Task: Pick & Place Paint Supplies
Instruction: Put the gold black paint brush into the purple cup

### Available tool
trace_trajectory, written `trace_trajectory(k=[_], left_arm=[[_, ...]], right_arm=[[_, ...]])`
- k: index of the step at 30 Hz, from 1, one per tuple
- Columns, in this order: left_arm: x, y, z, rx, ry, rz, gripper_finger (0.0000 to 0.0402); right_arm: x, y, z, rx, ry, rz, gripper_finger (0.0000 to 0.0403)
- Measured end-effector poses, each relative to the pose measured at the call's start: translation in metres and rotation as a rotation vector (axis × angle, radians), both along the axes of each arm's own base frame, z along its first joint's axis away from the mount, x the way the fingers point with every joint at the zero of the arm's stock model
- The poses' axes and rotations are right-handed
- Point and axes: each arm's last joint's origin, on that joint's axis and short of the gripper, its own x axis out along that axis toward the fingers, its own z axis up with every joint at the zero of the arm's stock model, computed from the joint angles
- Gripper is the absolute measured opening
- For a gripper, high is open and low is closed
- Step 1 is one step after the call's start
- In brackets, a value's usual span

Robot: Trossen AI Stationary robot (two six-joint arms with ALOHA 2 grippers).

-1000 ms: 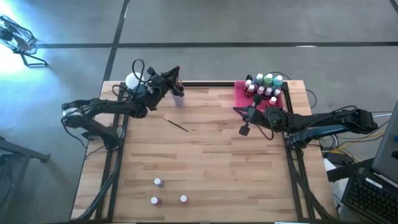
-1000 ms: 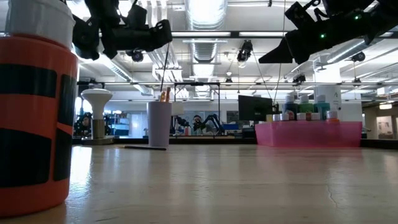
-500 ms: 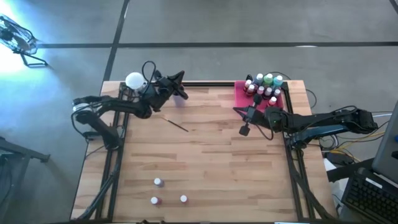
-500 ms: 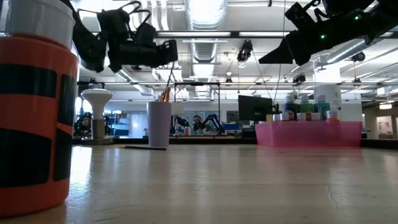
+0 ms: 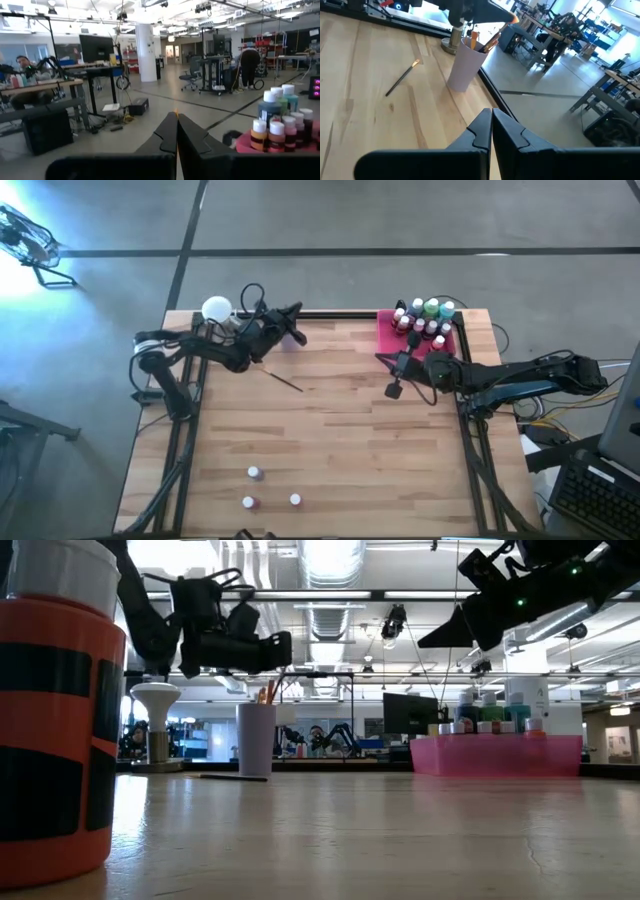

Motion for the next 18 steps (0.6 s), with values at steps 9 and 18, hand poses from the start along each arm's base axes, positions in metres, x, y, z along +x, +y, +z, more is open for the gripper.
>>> trace_trajectory(k=[9, 18], left_arm=[[-0.01, -0.004, -0.023, -0.068, 0.048, 0.027, 0.0003], [-0.015, -0.006, -0.03, -0.086, 0.066, 0.044, 0.0008]], right_arm=[[0.0, 0.0, 0.0, 0.002, 0.003, 0.0, 0.0008], [0.0, 0.0, 0.0, -0.003, 0.002, 0.001, 0.0008]])
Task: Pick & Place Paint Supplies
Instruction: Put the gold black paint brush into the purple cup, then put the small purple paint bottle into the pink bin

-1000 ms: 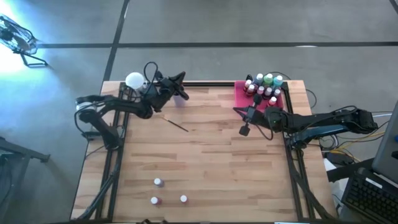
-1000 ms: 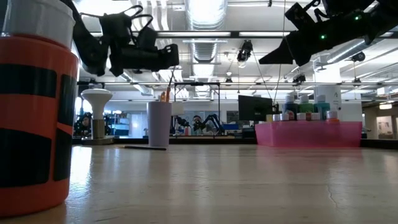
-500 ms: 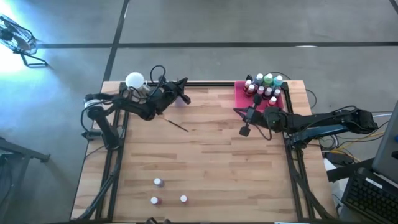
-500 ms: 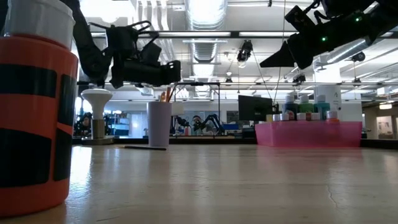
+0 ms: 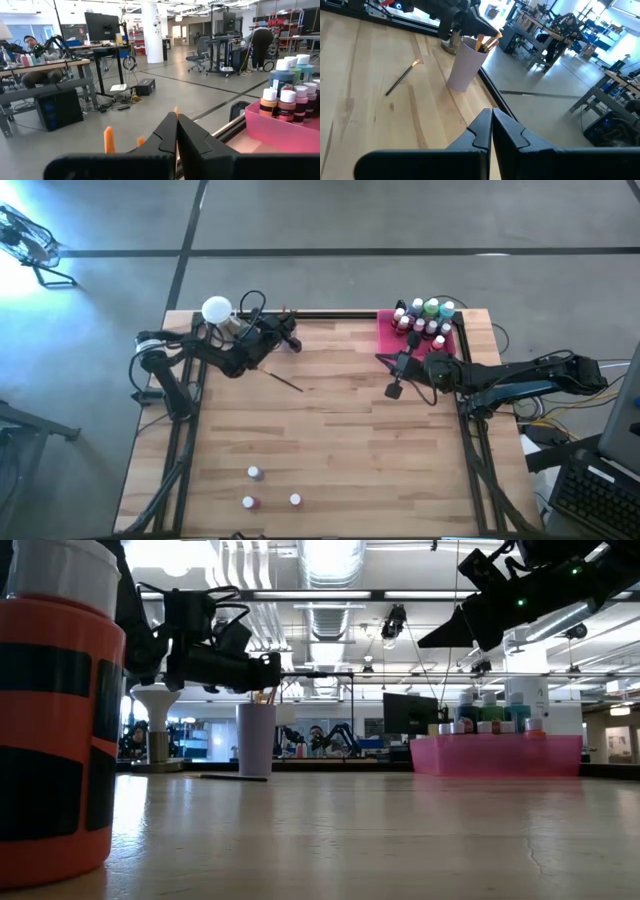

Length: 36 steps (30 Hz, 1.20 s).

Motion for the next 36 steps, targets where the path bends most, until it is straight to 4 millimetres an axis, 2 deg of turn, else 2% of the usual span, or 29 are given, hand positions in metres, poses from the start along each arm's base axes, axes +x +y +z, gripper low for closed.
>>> trace_trajectory(k=[12, 23, 26, 32, 36], left_arm=[[0.001, 0.0, -0.005, -0.028, 0.055, 0.001, 0.0013], [0.007, 0.003, 0.006, 0.0, 0.027, 0.0, 0.0116], [0.006, 0.001, 0.022, 0.031, -0.015, -0.007, 0.0126], [-0.004, -0.014, 0.079, 0.168, -0.129, -0.056, 0.0127], [-0.014, -0.029, 0.108, 0.182, -0.081, -0.176, 0.0126]], right_arm=[[0.0, 0.0, 0.0, -0.016, 0.006, 0.003, 0.0008], [0.0, 0.0, 0.0, -0.019, 0.009, 0.004, 0.0008], [0.0, 0.0, 0.0, -0.019, 0.01, 0.004, 0.0008], [0.0, 0.0, 0.0, -0.022, 0.013, 0.005, 0.0008], [0.0, 0.0, 0.0, -0.023, 0.014, 0.006, 0.0008]])
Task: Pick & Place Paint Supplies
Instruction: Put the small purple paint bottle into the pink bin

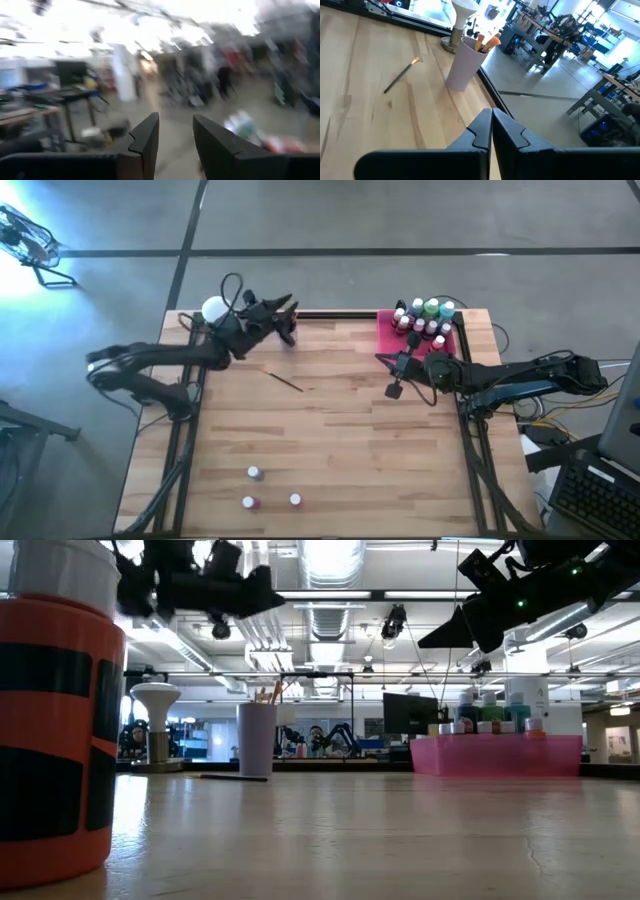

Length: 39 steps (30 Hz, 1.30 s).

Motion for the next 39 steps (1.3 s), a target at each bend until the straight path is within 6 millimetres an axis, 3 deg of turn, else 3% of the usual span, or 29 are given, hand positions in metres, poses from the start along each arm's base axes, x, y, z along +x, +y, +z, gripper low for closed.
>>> trace_trajectory(k=[9, 15, 23, 27, 34, 39], left_arm=[[-0.031, -0.035, 0.047, -0.273, 0.702, -0.173, 0.0126], [-0.05, -0.049, 0.054, -0.428, 0.958, -0.192, 0.0126], [-0.068, -0.055, 0.028, -0.652, 1.153, -0.121, 0.0126], [-0.068, -0.062, 0.016, -0.779, 1.158, -0.15, 0.0125], [-0.062, -0.1, 0.007, -0.923, 1.161, -0.205, 0.0106], [-0.067, -0.139, 0.006, -1.056, 1.162, -0.218, 0.0098]], right_arm=[[0.0, 0.0, 0.0, 0.001, -0.001, 0.0, 0.0008], [0.0, 0.0, 0.0, 0.001, -0.002, 0.0, 0.0008], [0.0, 0.0, 0.0, 0.011, -0.008, -0.003, 0.0008], [0.0, 0.0, 0.0, 0.011, -0.008, -0.003, 0.0008], [0.0, 0.0, 0.0, 0.013, -0.009, -0.003, 0.0008], [0.0, 0.0, 0.001, 0.025, -0.019, -0.006, 0.0008]])
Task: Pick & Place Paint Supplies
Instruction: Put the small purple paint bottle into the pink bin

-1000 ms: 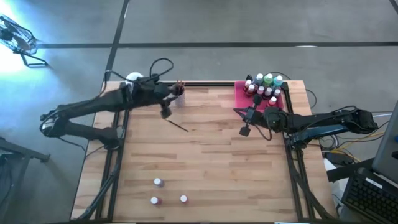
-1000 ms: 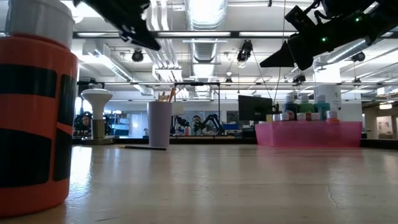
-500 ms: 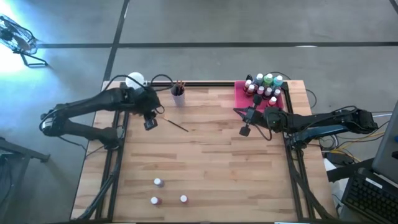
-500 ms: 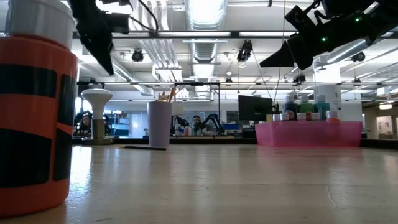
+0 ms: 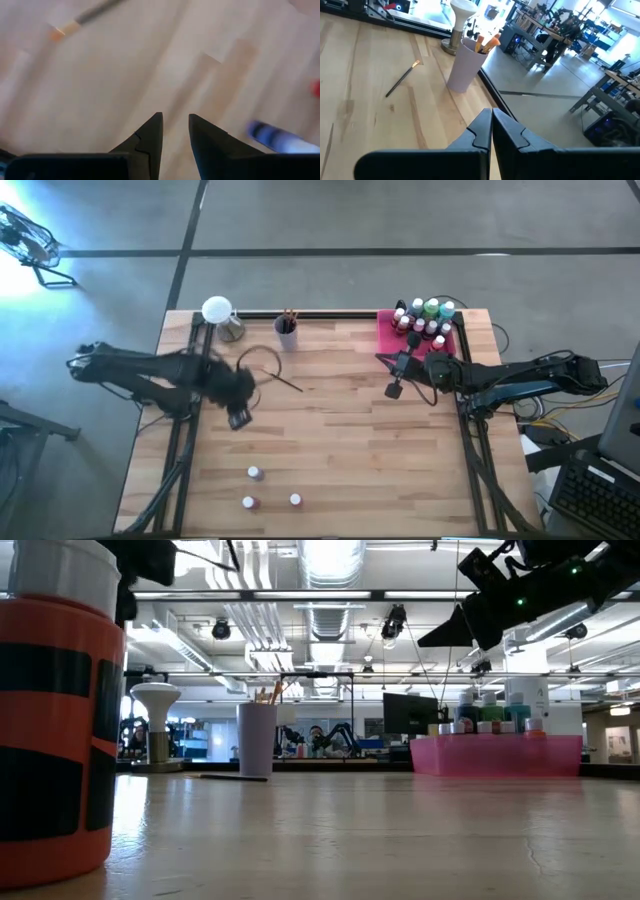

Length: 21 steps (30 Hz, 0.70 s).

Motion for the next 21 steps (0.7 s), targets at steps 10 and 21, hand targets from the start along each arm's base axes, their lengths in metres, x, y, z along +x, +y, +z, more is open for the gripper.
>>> trace_trajectory(k=[10, 21], left_arm=[[-0.003, -0.086, -0.007, -0.172, -0.045, 0.071, 0.0098], [0.008, -0.14, -0.022, -0.124, 0.211, 0.13, 0.0098]], right_arm=[[0.003, 0.0, 0.011, -0.01, -0.047, 0.0, 0.0008], [0.004, -0.001, 0.015, -0.107, -0.018, 0.02, 0.0008]])
